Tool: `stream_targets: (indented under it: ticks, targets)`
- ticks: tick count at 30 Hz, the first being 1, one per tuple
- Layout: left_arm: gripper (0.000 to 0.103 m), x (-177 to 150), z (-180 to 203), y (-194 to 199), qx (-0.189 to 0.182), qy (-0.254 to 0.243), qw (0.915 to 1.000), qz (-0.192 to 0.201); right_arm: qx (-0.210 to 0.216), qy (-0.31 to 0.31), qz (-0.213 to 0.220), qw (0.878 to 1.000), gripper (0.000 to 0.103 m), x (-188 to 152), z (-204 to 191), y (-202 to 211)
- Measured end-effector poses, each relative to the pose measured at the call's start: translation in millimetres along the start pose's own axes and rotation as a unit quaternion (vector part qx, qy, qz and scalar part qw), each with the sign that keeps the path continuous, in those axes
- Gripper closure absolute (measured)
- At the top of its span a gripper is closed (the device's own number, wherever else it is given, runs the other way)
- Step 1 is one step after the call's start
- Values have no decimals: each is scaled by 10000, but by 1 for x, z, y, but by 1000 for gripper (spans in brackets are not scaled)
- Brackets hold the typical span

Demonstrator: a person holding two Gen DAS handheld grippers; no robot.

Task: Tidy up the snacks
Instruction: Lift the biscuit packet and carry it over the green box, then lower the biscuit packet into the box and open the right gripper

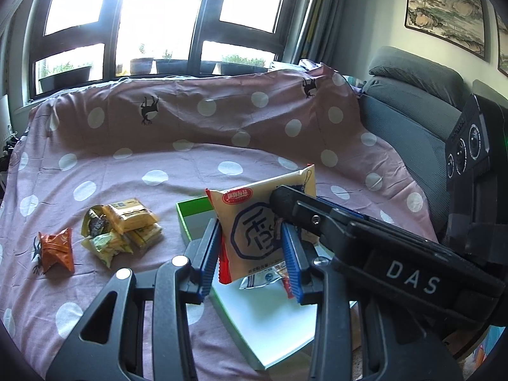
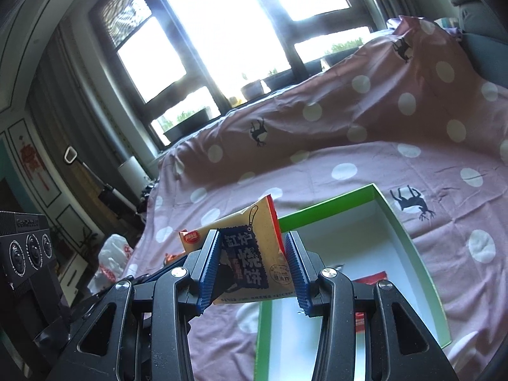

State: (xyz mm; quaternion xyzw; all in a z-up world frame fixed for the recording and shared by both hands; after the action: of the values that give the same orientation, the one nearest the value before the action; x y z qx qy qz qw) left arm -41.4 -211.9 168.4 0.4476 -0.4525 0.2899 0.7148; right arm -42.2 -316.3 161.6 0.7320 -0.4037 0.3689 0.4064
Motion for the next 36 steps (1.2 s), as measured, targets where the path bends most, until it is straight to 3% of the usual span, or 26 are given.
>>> stream_targets:
  ticks: [18,36]
  targets:
    - [66,-3,20,-40,-481,48,9982,-364,-386,-424,-10,9984,58,6,45,4]
    - [66,-21,16,-77,-668,443,9930,-869,-732,-707,-455,9938,58,-5,76,-16]
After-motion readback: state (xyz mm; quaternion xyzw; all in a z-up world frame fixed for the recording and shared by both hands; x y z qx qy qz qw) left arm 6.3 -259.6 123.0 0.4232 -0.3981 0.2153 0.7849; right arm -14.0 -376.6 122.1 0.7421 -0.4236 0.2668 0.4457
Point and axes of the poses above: each gripper's, at about its wrist camera, not at the fingertips, and y roughly against the way its jaws point, z to its right, x to its top, the point moved 3 cm from there along -y, roughly the way its jaws point, and after that the axes turned 9 degrees about z, right-handed, at the moved point
